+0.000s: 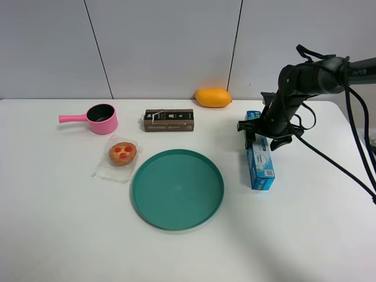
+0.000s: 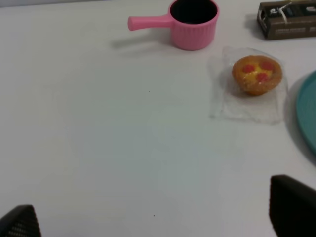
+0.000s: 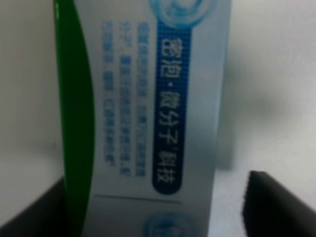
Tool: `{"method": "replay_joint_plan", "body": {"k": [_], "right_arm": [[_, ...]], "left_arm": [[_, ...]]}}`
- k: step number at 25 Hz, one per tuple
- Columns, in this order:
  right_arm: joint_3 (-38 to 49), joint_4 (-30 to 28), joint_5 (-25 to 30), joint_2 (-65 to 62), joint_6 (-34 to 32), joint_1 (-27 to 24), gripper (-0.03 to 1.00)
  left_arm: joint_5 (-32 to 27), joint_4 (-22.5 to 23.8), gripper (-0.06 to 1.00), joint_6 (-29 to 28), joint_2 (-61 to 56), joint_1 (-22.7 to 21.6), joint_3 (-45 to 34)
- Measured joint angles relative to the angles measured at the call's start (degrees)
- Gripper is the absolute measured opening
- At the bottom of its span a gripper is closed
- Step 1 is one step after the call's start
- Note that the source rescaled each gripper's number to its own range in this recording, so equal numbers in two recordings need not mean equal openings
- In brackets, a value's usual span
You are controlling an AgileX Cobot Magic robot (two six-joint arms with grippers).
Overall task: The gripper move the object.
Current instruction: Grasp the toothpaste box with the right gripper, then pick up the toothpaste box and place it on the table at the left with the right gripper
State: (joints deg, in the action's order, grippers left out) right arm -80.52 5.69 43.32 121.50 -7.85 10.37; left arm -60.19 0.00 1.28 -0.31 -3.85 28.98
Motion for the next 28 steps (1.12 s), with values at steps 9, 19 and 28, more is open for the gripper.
{"method": "replay_joint_plan", "body": {"k": [9,19,28], "right_arm": [[0.06,0.50,3.13,-2.74,2.59,0.19,0.02],[0.06,2.16,15.55,-24.88,17.42,3.10,0.02],[-10.50,5.65,27.06,-27.82,19.31,17.79,0.02]], "left_arm": [[0.00,0.00,1.00,0.00,0.00,0.00,-0.06],[0.00,0.00,1.00,0.00,0.00,0.00,-0.06],[0.00,0.00,1.00,0.00,0.00,0.00,-0.06]]}}
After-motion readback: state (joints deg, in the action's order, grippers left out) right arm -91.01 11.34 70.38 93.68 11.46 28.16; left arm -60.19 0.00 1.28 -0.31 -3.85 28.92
